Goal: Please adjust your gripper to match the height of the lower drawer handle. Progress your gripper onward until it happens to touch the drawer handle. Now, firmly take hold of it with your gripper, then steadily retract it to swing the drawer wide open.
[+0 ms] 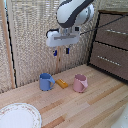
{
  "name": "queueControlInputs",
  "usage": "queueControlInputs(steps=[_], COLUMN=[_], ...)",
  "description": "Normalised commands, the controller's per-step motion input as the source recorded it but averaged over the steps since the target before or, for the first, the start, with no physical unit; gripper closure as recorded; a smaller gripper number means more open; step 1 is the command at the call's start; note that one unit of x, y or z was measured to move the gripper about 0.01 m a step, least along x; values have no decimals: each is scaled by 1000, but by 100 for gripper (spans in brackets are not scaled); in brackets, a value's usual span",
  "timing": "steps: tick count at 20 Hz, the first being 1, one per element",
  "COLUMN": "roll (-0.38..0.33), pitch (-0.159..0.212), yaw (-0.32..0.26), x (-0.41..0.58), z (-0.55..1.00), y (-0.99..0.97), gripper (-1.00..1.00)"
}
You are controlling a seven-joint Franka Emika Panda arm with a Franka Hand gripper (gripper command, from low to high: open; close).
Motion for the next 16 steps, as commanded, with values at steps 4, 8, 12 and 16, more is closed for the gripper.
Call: queueControlInputs(steps=[4, 8, 12, 16], roll=[-335, -375, -375, -375], pitch=[0, -3, -17, -40], yaw=[18, 0, 15, 63], x=[-41, -46, -22, 0], z=[-1, 0, -12, -54], y=[-180, -332, -431, -393], gripper=[-100, -100, -100, -100])
